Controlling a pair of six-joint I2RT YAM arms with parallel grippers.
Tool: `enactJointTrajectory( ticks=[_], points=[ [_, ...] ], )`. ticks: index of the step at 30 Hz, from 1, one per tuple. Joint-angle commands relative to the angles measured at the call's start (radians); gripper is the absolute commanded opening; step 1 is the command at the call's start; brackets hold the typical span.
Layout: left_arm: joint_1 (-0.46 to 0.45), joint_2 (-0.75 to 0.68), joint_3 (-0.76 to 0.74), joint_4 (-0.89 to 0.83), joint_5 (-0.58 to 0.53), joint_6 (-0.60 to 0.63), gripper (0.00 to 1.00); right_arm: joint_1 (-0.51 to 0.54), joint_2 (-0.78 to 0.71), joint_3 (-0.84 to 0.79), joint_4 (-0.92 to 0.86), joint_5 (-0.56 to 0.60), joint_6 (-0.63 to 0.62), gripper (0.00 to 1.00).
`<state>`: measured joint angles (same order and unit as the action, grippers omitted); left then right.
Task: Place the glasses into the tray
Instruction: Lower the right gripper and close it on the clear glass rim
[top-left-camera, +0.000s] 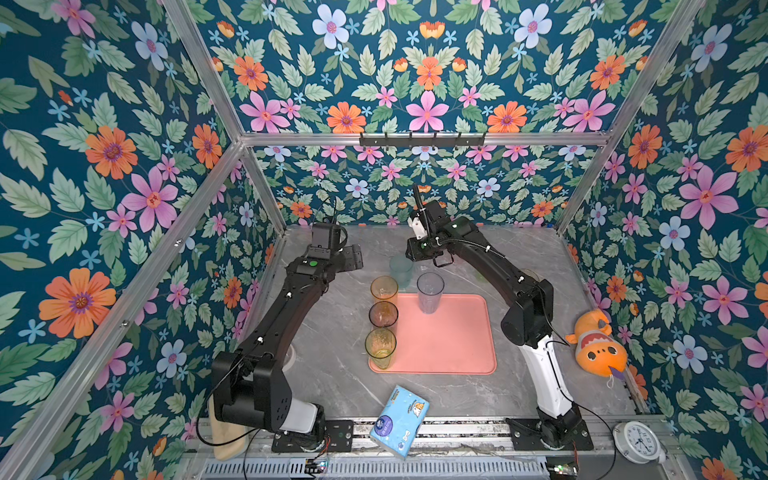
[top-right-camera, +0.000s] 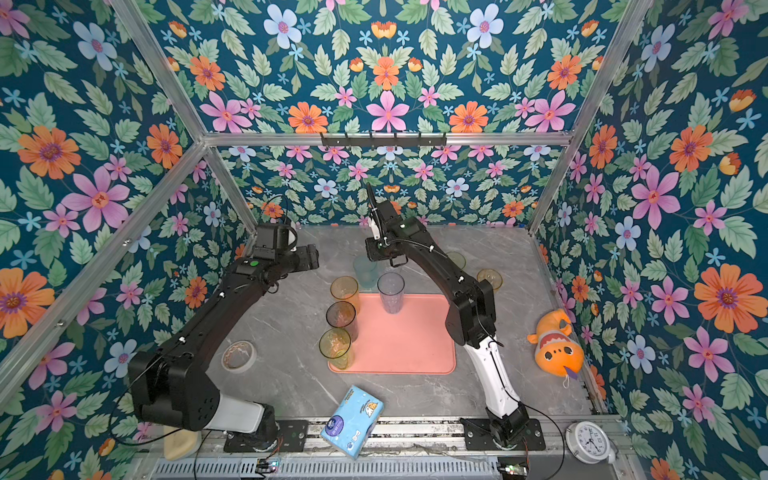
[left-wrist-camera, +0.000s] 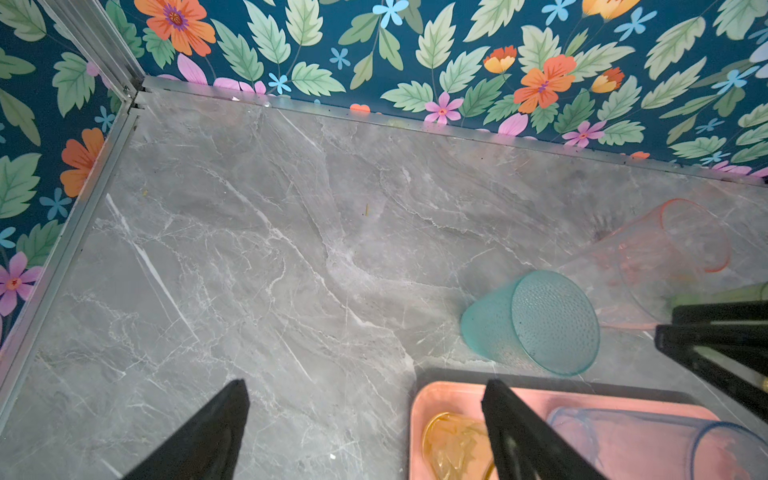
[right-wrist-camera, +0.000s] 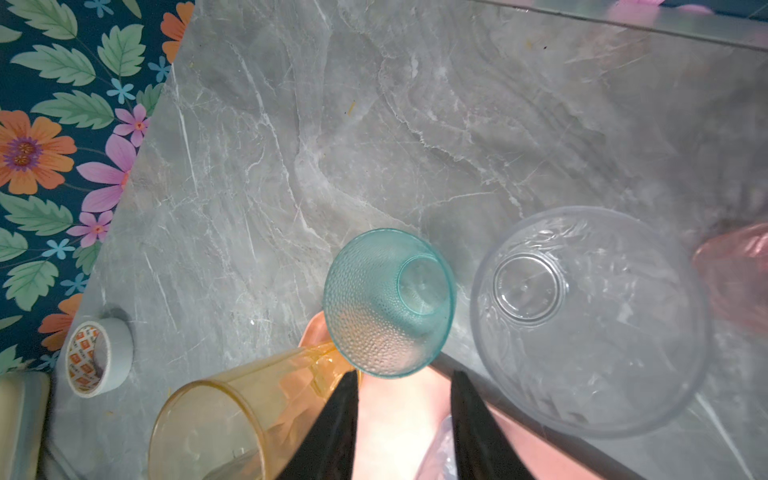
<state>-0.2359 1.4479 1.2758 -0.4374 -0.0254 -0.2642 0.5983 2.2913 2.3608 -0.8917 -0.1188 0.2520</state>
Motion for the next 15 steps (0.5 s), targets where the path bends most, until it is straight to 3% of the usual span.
enactJointTrajectory(
  ticks=[1,15],
  points=[
    [0.001,-0.005,-0.006,0.009,-0.005,-0.003,0.91,-0.006,-0.007,0.015,-0.029,0.069,-0.027,0.39],
    [0.001,-0.011,-0.019,0.007,-0.011,-0.003,0.91,-0.074,-0.004,0.014,-0.060,0.143,0.011,0.41]
  ],
)
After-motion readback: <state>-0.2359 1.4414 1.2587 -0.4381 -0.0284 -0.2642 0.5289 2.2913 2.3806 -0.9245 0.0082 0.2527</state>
